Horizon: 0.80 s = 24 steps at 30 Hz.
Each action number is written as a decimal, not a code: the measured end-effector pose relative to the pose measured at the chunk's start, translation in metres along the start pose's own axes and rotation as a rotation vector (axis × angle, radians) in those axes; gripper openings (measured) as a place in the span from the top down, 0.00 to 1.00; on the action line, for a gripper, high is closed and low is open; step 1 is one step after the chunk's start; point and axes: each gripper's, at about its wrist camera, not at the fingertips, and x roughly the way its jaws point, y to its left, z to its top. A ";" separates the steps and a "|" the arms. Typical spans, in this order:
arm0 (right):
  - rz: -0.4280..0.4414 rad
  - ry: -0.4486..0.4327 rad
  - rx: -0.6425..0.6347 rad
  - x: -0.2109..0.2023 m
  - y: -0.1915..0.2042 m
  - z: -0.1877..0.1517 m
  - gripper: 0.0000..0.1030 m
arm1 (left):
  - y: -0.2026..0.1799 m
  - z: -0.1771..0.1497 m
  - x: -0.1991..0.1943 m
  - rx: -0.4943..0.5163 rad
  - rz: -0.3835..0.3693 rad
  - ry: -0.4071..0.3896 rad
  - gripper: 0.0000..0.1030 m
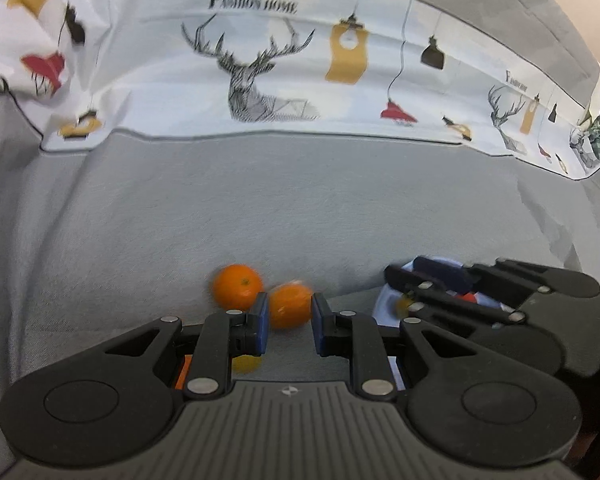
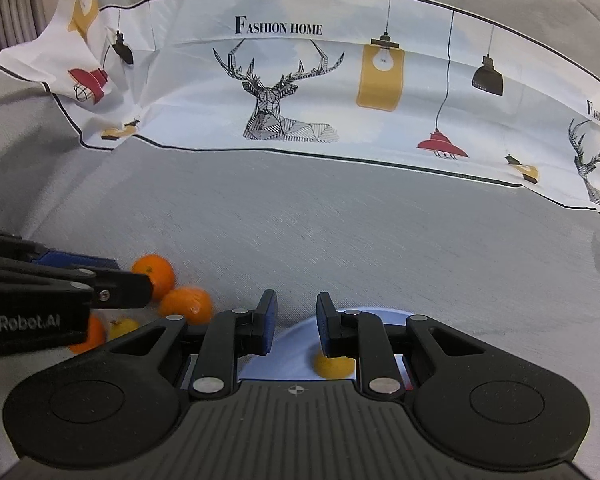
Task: Organize fruits
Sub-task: 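Move both open grippers back to the fruit pile, then grasp a small yellow fruit with the left gripper while the right gripper grasps an orange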
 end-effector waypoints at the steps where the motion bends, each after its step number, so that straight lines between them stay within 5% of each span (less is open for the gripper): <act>1: 0.013 -0.003 0.016 0.001 0.000 0.001 0.78 | 0.006 0.000 0.001 -0.007 0.001 0.013 0.77; 10: 0.159 0.036 0.148 0.016 -0.002 0.006 0.78 | 0.026 -0.006 0.018 0.012 0.014 0.091 0.66; 15: 0.228 0.078 0.148 0.028 0.010 0.009 0.58 | 0.014 -0.016 0.032 0.100 0.038 0.129 0.64; 24: 0.239 0.165 0.109 0.054 0.027 0.009 0.51 | 0.013 -0.020 0.045 0.119 0.044 0.144 0.65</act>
